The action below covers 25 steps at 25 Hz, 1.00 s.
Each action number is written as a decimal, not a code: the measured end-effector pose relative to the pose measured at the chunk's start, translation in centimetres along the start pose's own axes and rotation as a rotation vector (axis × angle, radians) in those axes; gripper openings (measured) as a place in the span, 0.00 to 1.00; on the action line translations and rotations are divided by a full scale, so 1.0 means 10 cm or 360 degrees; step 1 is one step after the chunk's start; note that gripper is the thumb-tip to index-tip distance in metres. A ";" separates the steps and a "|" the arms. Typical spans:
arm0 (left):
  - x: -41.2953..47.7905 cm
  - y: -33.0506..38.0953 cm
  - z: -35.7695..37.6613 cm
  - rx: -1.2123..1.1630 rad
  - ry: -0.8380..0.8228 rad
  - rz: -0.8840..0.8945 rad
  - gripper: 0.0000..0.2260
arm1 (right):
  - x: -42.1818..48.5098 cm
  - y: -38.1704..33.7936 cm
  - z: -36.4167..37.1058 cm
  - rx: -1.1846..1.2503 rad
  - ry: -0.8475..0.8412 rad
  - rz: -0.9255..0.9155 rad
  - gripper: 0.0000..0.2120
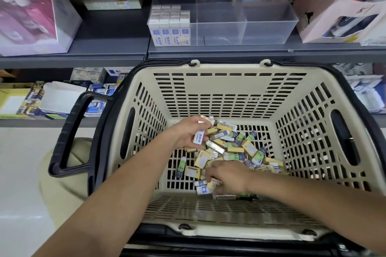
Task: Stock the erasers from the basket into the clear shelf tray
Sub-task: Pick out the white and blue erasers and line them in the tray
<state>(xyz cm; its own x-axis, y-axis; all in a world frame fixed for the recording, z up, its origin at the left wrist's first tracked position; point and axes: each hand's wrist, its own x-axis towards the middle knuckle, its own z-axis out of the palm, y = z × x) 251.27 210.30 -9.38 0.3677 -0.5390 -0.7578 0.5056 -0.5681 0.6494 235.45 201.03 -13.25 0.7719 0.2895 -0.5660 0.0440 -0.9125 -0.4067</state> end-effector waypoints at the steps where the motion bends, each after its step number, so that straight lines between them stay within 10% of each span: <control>1: 0.01 -0.01 0.01 0.0029 -0.0018 -0.0009 0.05 | 0.00 0.01 0.02 -0.0123 0.0020 -0.0019 0.20; 13: 0.01 0.01 0.02 0.0060 0.0028 0.0030 0.06 | -0.12 0.52 -0.28 -0.0118 0.0644 0.0317 0.08; 17: 0.02 0.00 0.01 0.0097 -0.0009 -0.0012 0.06 | -0.02 0.08 -0.03 0.0012 0.0177 -0.0197 0.09; 25: -0.15 0.03 -0.03 0.0258 -0.0226 -0.0125 0.13 | 0.02 0.09 0.10 -0.0364 -0.0042 -0.0134 0.16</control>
<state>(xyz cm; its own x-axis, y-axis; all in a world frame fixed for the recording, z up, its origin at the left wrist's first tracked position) 251.10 211.06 -8.05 0.2125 -0.5649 -0.7973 0.3922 -0.6981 0.5991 234.97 200.53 -14.49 0.7429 0.3718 -0.5567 0.2521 -0.9258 -0.2818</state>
